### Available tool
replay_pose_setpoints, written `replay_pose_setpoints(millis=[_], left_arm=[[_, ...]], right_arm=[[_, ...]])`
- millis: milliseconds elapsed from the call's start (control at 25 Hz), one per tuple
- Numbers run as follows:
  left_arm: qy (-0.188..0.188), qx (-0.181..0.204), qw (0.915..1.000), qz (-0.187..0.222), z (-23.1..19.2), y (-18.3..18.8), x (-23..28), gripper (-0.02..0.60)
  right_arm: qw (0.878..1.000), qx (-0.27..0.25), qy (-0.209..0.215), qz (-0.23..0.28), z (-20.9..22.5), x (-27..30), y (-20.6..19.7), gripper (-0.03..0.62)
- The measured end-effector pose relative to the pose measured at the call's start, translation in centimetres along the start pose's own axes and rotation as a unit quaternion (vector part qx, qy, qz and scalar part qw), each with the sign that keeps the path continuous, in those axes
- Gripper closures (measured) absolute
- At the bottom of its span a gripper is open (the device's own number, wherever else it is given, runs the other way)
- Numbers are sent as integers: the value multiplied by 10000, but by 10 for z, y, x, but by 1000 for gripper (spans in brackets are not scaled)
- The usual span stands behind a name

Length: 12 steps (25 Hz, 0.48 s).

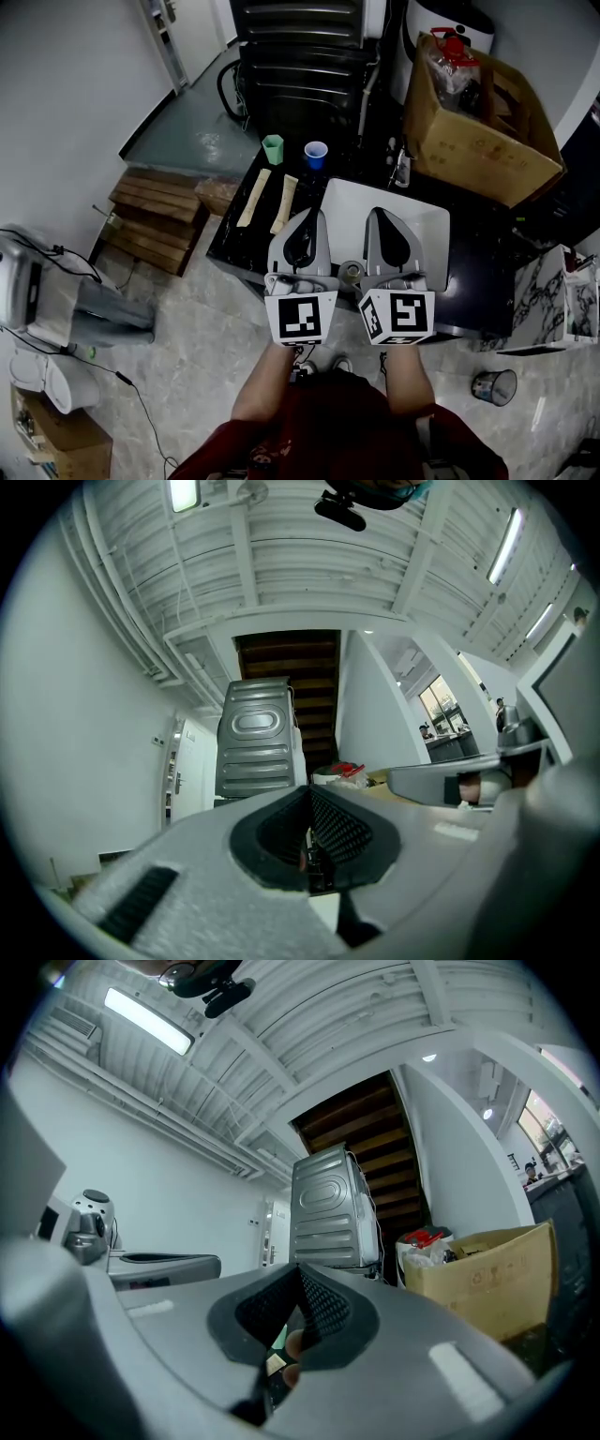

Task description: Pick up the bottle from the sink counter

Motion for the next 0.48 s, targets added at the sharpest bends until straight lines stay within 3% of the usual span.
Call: replay_pose_setpoints(millis=[480], left_arm=[[46,59,9995,-302,-6,-22,-2,578]], right_arm=[[9985,72,147,-518,-5,7,-24,592]])
Point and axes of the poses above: the fingertips, and each gripper's own axes: x forward along the fingers, z to its right, y out of its top, the point moved 10 cm from there along -x, backward along the fingers, and after that the axes turned 1 degree about z, right-handed, at the moved point
